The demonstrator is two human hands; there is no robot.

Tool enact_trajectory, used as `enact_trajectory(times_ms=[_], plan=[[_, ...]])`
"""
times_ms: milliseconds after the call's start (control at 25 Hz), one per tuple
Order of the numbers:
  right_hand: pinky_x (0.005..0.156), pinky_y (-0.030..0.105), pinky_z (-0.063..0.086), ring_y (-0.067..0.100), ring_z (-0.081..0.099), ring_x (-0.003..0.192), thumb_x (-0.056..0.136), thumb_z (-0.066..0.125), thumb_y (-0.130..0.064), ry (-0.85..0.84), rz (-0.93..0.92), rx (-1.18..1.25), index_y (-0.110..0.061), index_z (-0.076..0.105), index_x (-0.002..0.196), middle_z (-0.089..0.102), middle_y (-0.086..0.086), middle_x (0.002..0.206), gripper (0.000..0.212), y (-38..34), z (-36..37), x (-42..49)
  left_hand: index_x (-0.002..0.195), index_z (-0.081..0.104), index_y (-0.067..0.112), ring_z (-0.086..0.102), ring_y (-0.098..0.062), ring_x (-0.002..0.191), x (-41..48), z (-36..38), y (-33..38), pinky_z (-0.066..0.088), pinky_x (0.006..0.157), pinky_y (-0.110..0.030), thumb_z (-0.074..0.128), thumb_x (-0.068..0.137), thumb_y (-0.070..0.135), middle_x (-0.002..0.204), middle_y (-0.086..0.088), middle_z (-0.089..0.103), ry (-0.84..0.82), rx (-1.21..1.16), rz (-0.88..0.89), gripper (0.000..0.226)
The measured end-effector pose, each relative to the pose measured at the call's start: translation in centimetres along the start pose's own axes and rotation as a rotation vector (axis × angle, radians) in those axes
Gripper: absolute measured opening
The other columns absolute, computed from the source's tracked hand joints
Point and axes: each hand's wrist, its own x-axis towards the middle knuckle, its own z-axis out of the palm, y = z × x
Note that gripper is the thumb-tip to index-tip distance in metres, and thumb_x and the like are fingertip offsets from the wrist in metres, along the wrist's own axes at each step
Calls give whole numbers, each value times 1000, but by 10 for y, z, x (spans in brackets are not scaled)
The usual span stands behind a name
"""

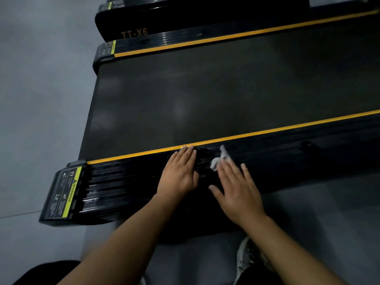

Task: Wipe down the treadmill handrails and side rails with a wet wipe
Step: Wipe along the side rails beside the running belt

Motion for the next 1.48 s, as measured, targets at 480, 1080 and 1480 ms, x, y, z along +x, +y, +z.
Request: enact_trajectory(times_ms=[480, 1080, 1480], plan=[[125, 46, 10, 23, 24, 156, 103, 1, -67, -76, 63, 41, -6, 38, 156, 33, 10, 165, 89, -4, -9, 23, 156, 39, 7, 22, -23, 156, 1, 0, 0, 6, 126, -35, 24, 90, 45, 166, -10, 32, 21, 5, 22, 78], [127, 40, -5, 13, -4, 159, 88, -16, -70, -175, 51, 103, -14, 13, 164, 6, 0, 173, 99, -4, -17, 71, 156, 39, 8, 22, -23, 156, 2, 5, -4, 11, 127, -38, 25, 93, 44, 166, -10, 31, 22, -6, 33, 74], [127, 39, -6, 12, -7, 158, 86, -14, -69, -237, -15, 163, -20, 7, 165, 1, -3, 173, 95, -19, -15, 89, 147, 50, 0, 37, -28, 150, -2, 8, -2, 30, 124, -47, 37, 98, 34, 156, -17, 47, 144, -78, 36, 62]])
